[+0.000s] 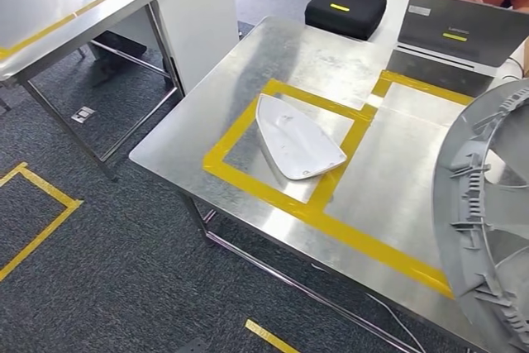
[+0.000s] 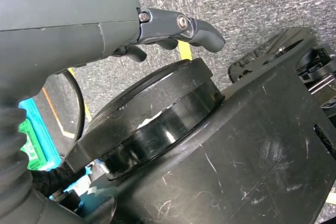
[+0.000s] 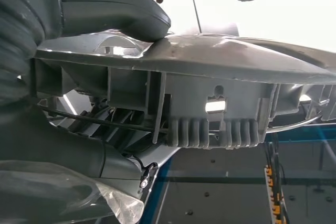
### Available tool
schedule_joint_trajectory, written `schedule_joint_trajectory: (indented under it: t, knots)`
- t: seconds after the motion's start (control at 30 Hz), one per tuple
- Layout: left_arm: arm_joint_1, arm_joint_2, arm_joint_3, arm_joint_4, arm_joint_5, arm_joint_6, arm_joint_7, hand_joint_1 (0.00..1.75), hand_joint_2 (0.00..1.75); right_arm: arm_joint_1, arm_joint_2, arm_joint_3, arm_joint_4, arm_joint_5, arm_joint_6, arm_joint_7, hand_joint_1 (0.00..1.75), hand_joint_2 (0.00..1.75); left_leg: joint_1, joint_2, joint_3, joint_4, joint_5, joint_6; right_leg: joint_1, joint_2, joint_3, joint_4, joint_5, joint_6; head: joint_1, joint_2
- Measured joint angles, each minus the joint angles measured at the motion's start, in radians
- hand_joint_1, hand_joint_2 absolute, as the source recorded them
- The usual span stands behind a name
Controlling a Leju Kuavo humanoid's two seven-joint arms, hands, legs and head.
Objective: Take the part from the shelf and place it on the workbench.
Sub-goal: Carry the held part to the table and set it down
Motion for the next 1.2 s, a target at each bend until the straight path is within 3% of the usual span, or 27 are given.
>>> schedule_joint_trajectory:
  t: [0.23,0.7,0.8,0.87,0.93,1.0,1.03,1.07,1.1,1.17,1.2]
  knots:
    - [0.000,0.000,0.003,0.000,-0.001,0.000,0.000,0.00,1.75,-0.001,0.000,0.000,0.001,0.000,0.000,0.000,1.75,1.75,0.003,0.000,0.000,-0.002,0.002,-0.020,0.003,0.000,0.000,0.002,0.001,-0.005,0.000,0.000]
    - [0.000,-0.001,0.009,0.000,-0.010,0.000,0.000,0.00,1.75,-0.002,0.000,-0.002,0.006,0.000,0.000,0.010,1.75,1.75,0.000,0.000,-0.001,0.001,0.001,-0.020,-0.001,0.000,0.001,0.001,0.002,-0.006,0.001,0.000]
    - [0.000,0.001,0.010,0.000,-0.010,0.000,0.000,0.00,1.75,-0.002,0.000,-0.002,0.006,0.000,0.000,0.013,1.75,1.75,-0.004,0.000,-0.001,-0.001,0.004,-0.007,-0.007,-0.002,0.004,-0.011,0.013,0.007,-0.001,0.000]
    - [0.000,-0.001,0.010,0.000,-0.011,0.000,0.000,0.00,1.75,-0.002,0.000,-0.001,0.006,0.000,0.000,0.016,1.75,1.75,0.001,0.003,0.012,-0.034,0.024,0.005,-0.006,0.002,-0.001,-0.009,0.008,0.014,-0.001,0.000]
    - [0.001,-0.003,0.011,0.000,-0.011,0.000,0.000,0.00,1.75,-0.002,0.000,-0.001,0.007,0.000,0.000,0.019,1.75,1.75,0.011,0.007,0.024,-0.062,0.042,0.010,-0.006,0.011,-0.039,0.064,-0.033,0.018,0.002,0.000]
    - [0.001,-0.003,0.012,0.000,-0.012,0.000,0.000,0.00,1.75,-0.002,0.000,-0.001,0.009,0.000,0.000,0.023,1.75,1.75,0.015,0.010,0.024,-0.065,0.043,0.009,-0.011,0.017,-0.101,0.193,-0.086,0.027,0.003,0.000]
    - [0.001,-0.003,0.012,0.000,-0.012,-0.001,0.000,0.00,1.75,-0.002,0.000,-0.001,0.011,0.000,0.000,0.023,1.75,1.75,0.018,0.013,0.025,-0.065,0.041,0.006,-0.016,0.017,-0.124,0.237,-0.096,0.033,0.003,0.000]
    - [0.001,-0.003,0.013,0.000,-0.012,-0.001,0.000,0.00,1.75,-0.002,0.000,-0.001,0.013,0.000,0.000,0.024,1.75,1.75,0.021,0.015,0.026,-0.063,0.038,0.001,-0.020,0.016,-0.129,0.244,-0.085,0.039,0.003,0.000]
    - [0.001,-0.003,0.013,0.000,-0.012,-0.002,-0.001,0.00,1.75,-0.002,0.000,-0.001,0.015,0.000,0.000,0.024,1.75,1.75,0.026,0.016,0.029,-0.058,0.033,-0.007,-0.026,0.013,-0.114,0.211,-0.057,0.046,0.003,0.000]
    - [0.001,-0.001,0.014,0.000,-0.012,-0.003,-0.001,0.00,1.75,-0.004,0.000,-0.001,0.017,0.001,0.000,0.024,1.75,1.75,0.034,0.019,0.030,-0.038,0.015,-0.029,-0.032,-0.010,-0.053,0.088,0.000,0.064,0.005,0.000]
    - [0.001,0.001,0.015,0.000,-0.013,-0.003,-0.001,0.00,1.75,-0.006,0.000,-0.001,0.018,0.001,0.000,0.024,1.75,1.75,0.034,0.020,0.027,-0.023,0.003,-0.040,-0.033,-0.019,-0.029,0.044,0.009,0.062,0.007,0.000]
